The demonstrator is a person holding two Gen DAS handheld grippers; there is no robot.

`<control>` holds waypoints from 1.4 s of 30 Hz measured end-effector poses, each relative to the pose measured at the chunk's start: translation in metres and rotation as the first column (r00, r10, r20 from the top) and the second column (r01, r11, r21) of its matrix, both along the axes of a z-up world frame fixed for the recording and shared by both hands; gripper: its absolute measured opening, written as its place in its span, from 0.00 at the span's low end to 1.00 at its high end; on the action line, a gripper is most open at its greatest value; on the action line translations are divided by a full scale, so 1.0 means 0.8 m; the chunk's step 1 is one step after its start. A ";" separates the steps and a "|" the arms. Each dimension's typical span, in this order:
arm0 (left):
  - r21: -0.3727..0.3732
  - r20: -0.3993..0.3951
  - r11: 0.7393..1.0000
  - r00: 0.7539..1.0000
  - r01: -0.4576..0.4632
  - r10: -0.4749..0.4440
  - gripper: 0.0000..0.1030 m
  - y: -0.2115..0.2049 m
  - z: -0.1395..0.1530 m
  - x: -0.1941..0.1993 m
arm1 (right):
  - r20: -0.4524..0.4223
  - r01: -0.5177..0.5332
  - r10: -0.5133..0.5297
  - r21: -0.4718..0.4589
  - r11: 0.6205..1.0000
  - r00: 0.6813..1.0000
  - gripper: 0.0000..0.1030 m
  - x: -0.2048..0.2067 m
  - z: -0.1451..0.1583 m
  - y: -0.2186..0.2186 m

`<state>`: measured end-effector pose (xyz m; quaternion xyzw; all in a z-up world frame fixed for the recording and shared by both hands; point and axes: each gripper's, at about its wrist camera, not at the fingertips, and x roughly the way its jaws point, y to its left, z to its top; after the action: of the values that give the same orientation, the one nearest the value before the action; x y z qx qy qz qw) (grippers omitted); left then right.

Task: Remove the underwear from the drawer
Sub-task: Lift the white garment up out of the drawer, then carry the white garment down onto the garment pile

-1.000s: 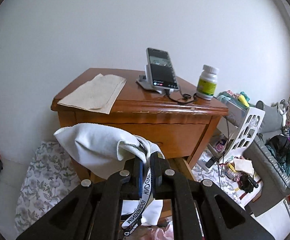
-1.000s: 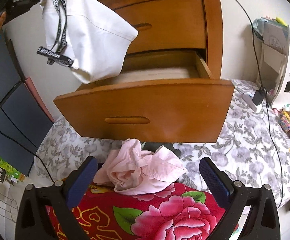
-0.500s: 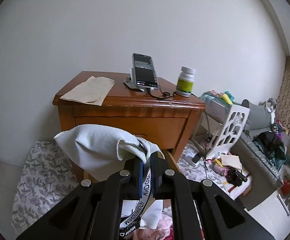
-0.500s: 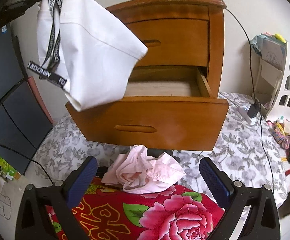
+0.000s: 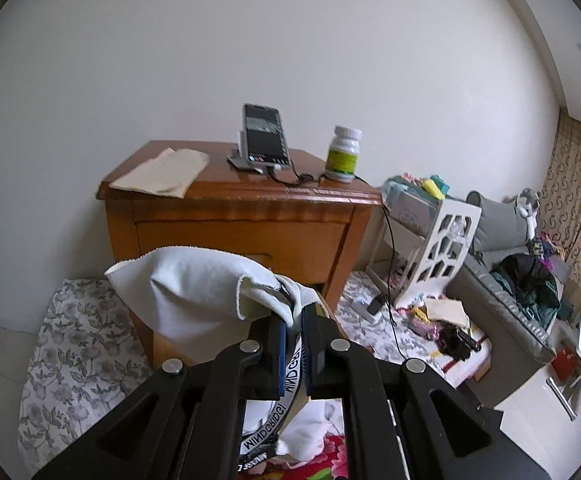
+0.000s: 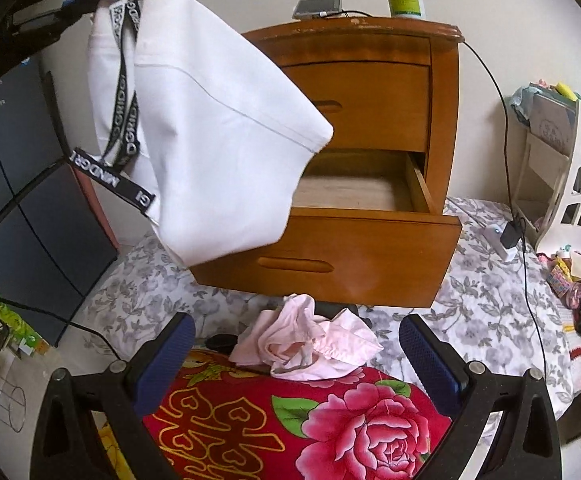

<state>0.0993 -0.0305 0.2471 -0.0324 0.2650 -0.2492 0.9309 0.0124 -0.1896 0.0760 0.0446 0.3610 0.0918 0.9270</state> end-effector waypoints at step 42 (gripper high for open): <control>0.126 -0.435 0.985 0.899 0.116 -0.050 0.06 -0.087 -0.264 0.080 | -0.102 0.025 -0.021 0.037 0.999 0.995 1.00 0.005 -0.032 -0.024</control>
<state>0.1629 -0.1002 0.0357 -0.0058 0.4828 -0.2549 0.8378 0.0167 -0.2089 0.0506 0.0712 0.4053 0.0858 0.9074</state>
